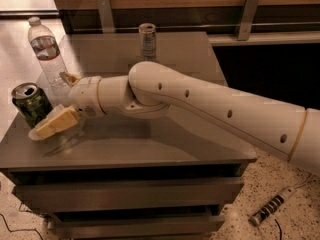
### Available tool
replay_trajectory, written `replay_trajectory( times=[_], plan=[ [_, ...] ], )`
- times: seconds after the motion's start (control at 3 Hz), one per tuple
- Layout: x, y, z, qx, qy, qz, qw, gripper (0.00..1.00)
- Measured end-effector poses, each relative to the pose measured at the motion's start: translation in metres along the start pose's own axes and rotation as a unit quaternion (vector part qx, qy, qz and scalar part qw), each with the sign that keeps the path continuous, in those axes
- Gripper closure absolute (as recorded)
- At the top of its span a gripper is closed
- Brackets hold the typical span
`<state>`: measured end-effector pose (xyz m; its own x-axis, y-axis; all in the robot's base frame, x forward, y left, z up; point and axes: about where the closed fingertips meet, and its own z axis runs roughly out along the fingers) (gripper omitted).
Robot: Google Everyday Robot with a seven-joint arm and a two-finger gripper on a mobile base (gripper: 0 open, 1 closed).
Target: Knock green can over
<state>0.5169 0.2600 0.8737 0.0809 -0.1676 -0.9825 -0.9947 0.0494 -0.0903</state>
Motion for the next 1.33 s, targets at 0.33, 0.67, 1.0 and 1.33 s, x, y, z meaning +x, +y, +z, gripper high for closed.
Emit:
replay_trajectory(
  times=[0.33, 0.67, 1.0, 1.33],
  plan=[
    [-0.0044, 0.0097, 0.0093, -0.006, 0.003, 0.001, 1.0000, 0.12],
    [-0.0061, 0.0126, 0.0121, -0.009, 0.003, 0.000, 1.0000, 0.43],
    [-0.0069, 0.0140, 0.0135, -0.011, 0.002, -0.001, 0.9999, 0.65],
    [-0.0078, 0.0155, 0.0150, -0.013, 0.002, -0.001, 0.9999, 0.89]
  ],
)
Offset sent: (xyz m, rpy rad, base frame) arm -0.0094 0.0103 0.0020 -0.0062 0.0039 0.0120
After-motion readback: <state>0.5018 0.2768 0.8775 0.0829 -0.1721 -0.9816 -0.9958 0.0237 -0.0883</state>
